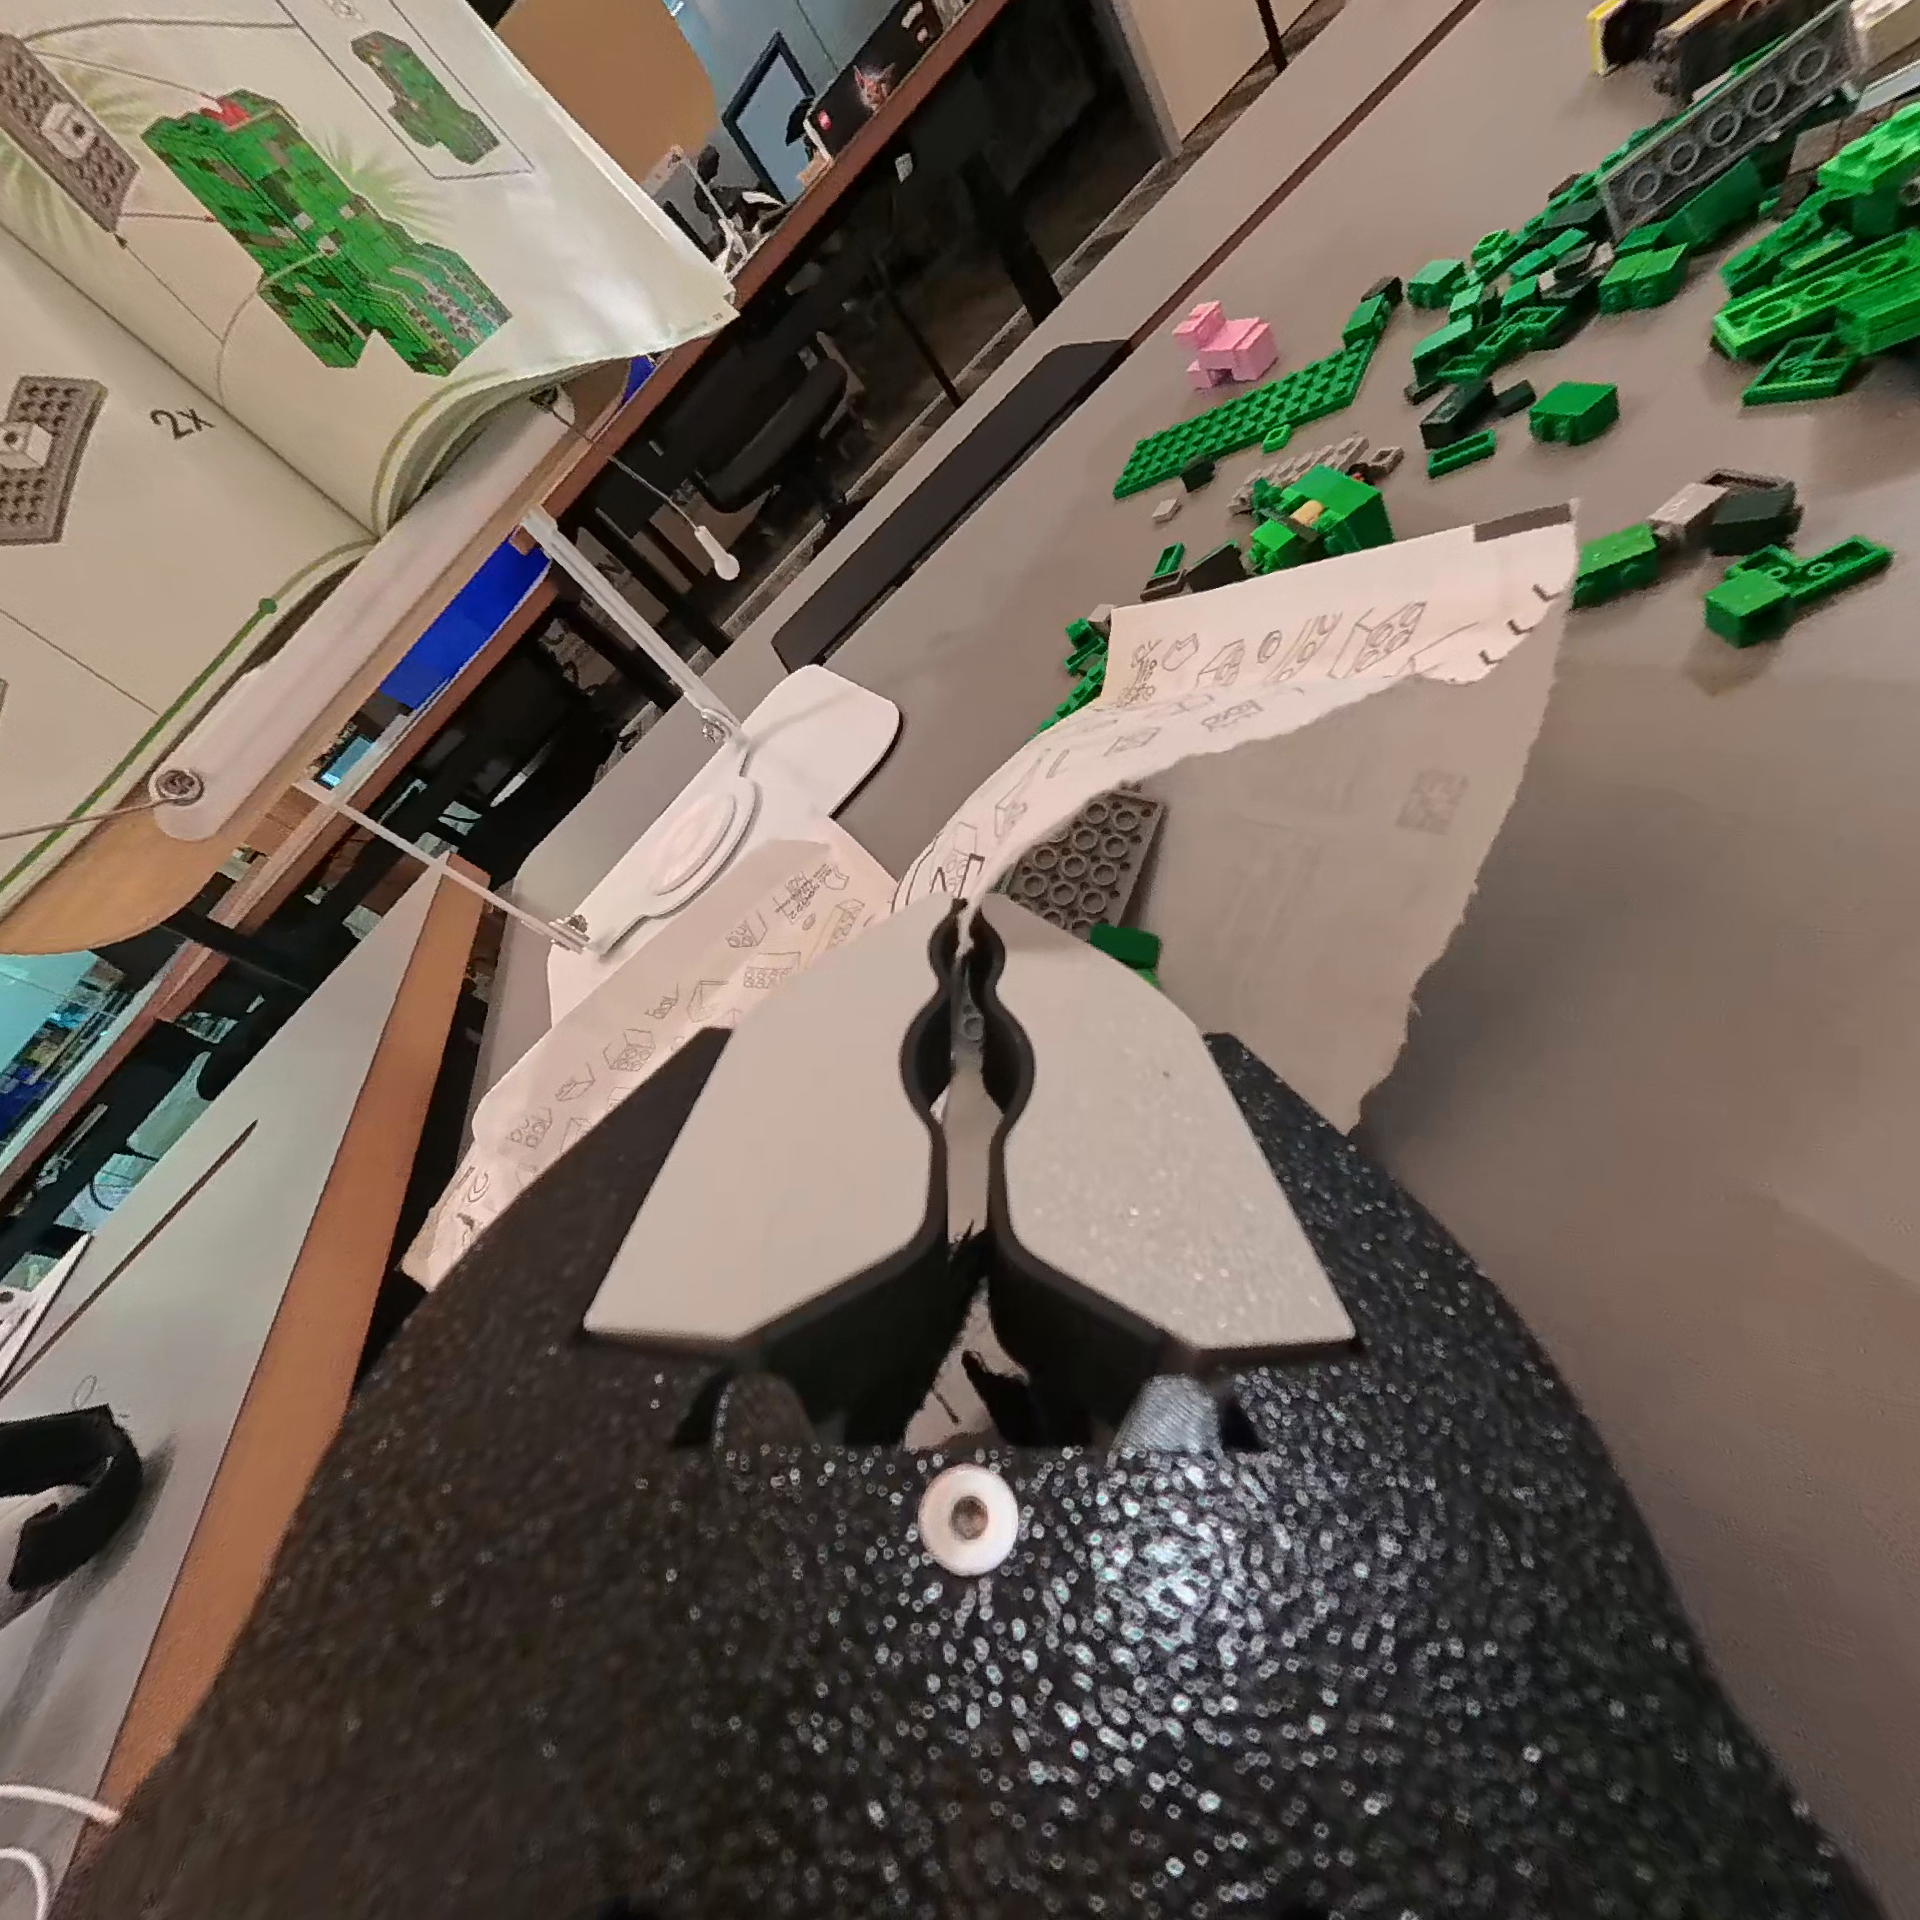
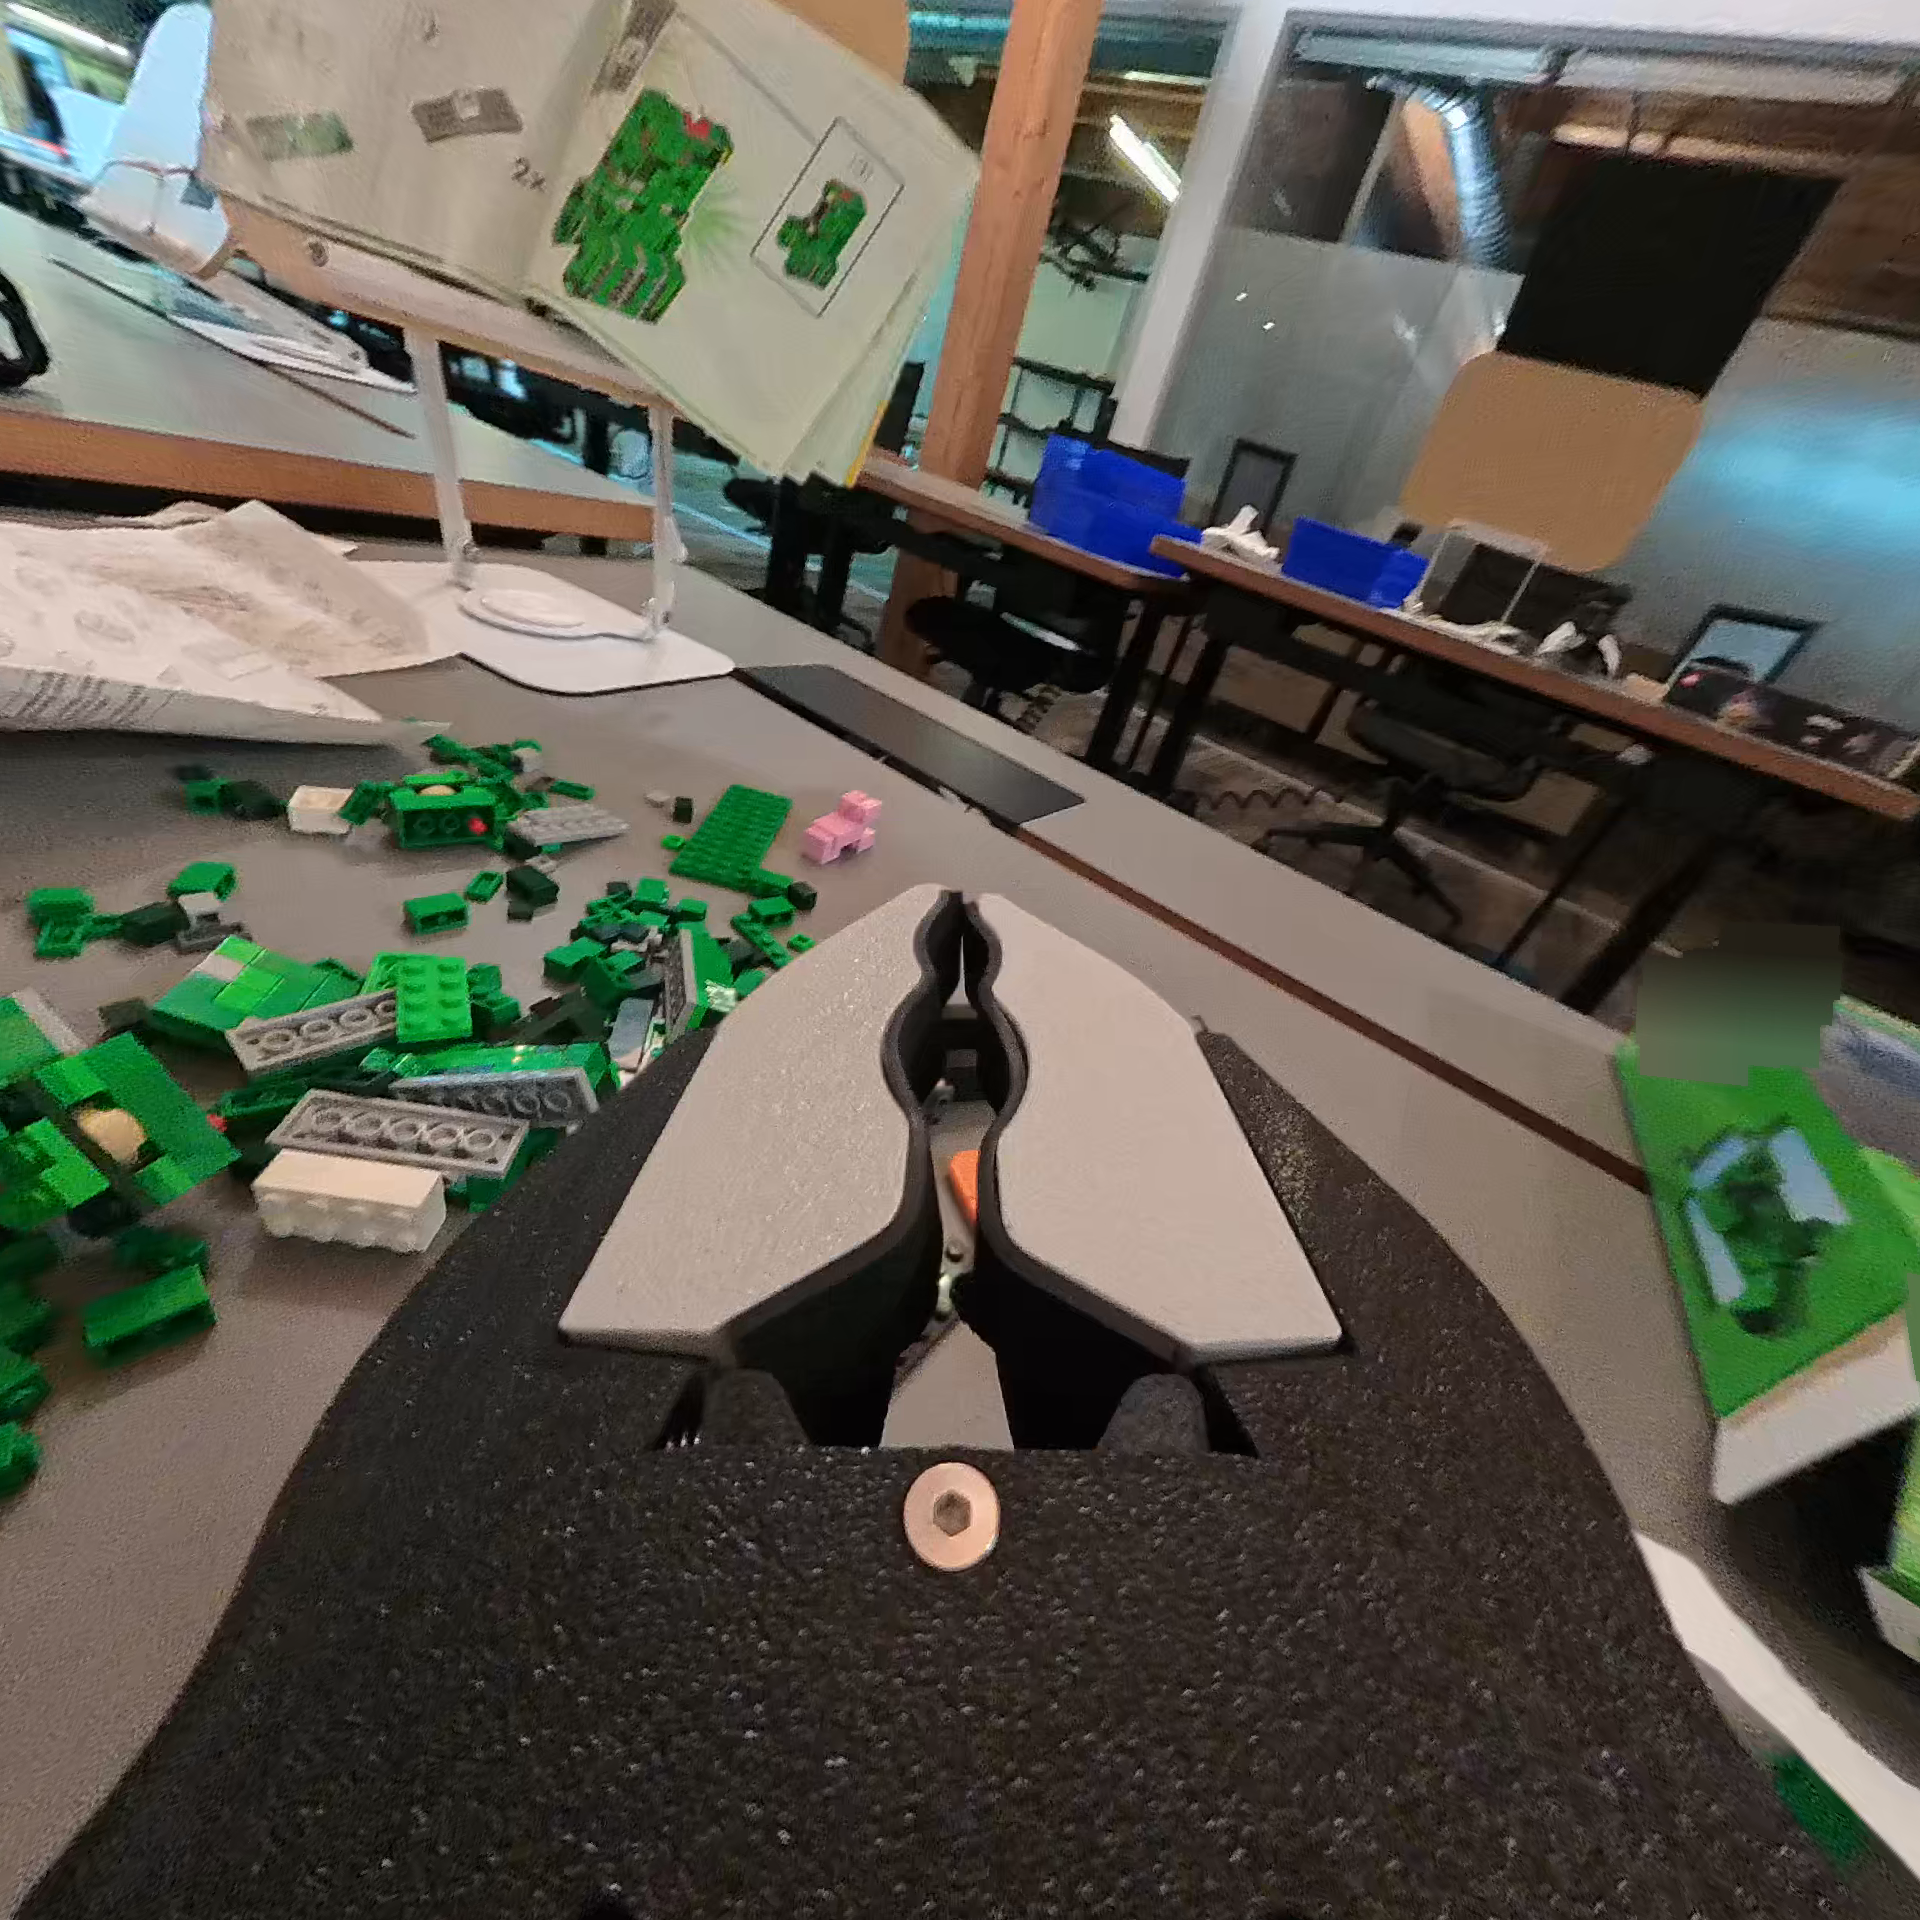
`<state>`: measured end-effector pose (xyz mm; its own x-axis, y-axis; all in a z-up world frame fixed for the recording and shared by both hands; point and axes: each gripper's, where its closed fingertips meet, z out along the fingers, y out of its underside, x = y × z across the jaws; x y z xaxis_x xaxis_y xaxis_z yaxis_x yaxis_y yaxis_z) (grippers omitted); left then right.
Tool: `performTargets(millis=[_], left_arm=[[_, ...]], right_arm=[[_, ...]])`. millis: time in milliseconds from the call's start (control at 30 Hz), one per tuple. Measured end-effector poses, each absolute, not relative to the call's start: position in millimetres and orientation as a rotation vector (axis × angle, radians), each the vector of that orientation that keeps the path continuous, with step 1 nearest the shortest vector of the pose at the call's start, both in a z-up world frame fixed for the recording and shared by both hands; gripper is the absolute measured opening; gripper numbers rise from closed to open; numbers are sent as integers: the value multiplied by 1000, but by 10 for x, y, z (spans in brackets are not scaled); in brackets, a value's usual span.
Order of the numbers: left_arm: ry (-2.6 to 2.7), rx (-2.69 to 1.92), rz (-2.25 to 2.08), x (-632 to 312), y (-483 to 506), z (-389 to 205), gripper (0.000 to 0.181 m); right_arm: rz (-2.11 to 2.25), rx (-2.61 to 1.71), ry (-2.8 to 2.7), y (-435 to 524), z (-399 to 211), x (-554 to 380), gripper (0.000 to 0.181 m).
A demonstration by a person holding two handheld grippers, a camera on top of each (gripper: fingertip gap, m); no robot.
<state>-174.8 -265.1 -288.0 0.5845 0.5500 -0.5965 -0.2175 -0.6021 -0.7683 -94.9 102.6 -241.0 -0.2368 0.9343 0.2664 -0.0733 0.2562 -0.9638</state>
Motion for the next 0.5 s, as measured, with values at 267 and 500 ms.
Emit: performTargets(millis=[267,500], left_arm=[[-299,-1912,1048,-1758,-2661,-2875,0],[-295,-1921,1058,-1766,-2646,-2884,0]], right_arm=[[1239,-734,-1600,732,-2451,-930,0],[1005,-467,-1803,555,-2439,-666,0]])
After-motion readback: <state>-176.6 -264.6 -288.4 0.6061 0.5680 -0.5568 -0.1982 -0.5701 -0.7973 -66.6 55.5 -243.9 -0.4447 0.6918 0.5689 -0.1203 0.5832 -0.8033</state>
